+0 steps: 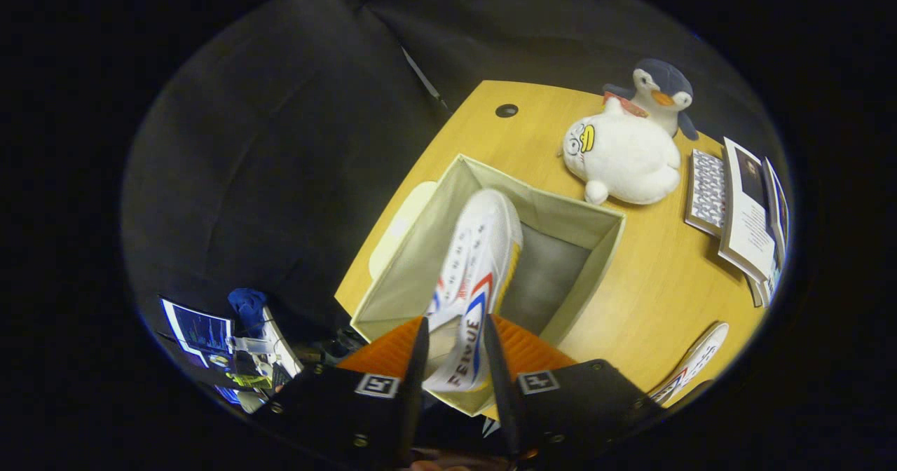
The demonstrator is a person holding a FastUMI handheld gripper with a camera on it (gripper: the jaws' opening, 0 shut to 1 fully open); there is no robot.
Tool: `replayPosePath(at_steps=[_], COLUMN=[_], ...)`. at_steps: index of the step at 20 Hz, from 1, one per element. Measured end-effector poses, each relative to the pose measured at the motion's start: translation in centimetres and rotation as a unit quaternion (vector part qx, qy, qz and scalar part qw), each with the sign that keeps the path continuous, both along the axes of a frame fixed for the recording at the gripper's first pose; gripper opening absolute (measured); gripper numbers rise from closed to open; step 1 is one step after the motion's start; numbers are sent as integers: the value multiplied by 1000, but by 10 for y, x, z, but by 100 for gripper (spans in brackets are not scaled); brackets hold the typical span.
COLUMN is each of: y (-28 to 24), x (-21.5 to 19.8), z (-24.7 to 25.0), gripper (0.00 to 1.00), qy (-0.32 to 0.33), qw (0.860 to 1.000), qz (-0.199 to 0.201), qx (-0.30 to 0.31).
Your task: Open the storage box then place both shoes into the box .Put the left shoe in first, then the right shoe, with the right side of both shoes facing outward in a uniform manner.
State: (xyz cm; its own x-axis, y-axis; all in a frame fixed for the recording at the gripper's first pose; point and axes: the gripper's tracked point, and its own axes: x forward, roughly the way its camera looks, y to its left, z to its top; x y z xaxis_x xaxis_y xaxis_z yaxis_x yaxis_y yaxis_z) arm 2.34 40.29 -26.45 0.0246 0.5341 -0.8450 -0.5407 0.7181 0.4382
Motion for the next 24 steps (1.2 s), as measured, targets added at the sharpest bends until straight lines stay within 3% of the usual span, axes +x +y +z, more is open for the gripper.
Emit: replayPosePath(at_steps=[2, 3, 13, 24], y=[-7, -9, -61, -198], x=[9, 12, 34, 43], z=[10, 12, 32, -3], gripper=[85, 88, 88, 96], qy=[-15, -19, -24, -43], qw=[1000, 1000, 998, 989], qz=[-3, -6, -56, -140], qx=[1, 1, 9, -23])
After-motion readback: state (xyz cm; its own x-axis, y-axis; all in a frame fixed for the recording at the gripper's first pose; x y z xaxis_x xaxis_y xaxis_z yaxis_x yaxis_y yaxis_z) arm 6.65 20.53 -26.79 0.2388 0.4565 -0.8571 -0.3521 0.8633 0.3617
